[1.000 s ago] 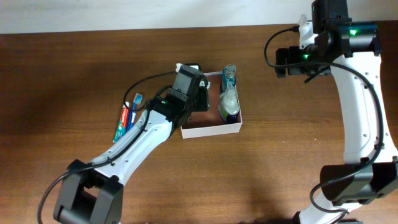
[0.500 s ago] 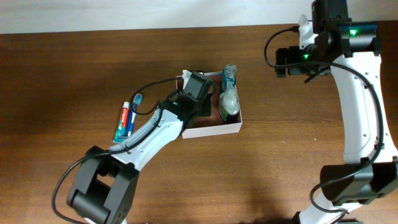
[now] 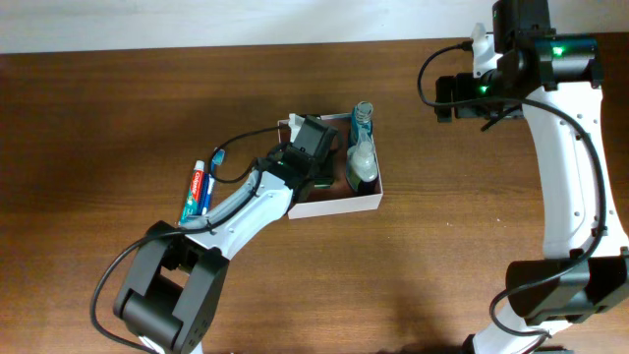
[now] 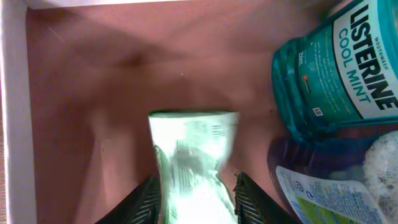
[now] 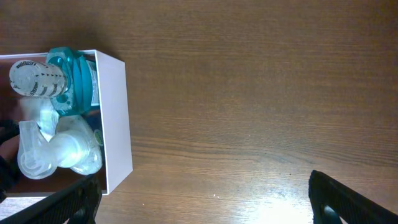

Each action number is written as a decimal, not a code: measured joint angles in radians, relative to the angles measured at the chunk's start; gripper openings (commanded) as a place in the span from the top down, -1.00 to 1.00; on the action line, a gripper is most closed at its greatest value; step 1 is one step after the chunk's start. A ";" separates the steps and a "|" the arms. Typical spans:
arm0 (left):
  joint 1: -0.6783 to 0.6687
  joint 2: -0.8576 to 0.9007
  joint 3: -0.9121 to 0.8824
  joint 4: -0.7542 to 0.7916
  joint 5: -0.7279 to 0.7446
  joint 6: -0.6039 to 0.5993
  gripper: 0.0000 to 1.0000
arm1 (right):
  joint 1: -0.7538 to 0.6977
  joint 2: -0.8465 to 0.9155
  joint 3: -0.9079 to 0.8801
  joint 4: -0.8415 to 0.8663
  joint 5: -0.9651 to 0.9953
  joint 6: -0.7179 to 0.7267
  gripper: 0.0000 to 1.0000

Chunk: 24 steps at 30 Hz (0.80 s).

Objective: Pack container
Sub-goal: 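Lower the soap packet into the box and open the left gripper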

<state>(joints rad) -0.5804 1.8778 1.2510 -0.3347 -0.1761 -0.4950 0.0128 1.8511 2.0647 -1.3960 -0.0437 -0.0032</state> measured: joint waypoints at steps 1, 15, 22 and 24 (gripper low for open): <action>0.000 0.000 0.000 -0.001 -0.001 0.000 0.19 | 0.000 0.000 0.000 0.000 0.000 0.000 -0.97; 0.000 -0.013 0.011 -0.098 -0.009 0.022 0.11 | 0.000 0.000 0.000 0.000 0.000 0.000 -0.97; 0.006 -0.159 0.042 -0.191 -0.010 0.066 0.09 | 0.000 0.000 0.000 0.000 0.000 -0.001 -0.97; 0.014 -0.217 0.048 -0.195 -0.013 0.071 0.09 | 0.000 0.000 0.000 0.000 0.000 0.000 -0.97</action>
<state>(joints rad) -0.5659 1.6608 1.2987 -0.5301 -0.1886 -0.4236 0.0128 1.8511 2.0647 -1.3956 -0.0437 -0.0036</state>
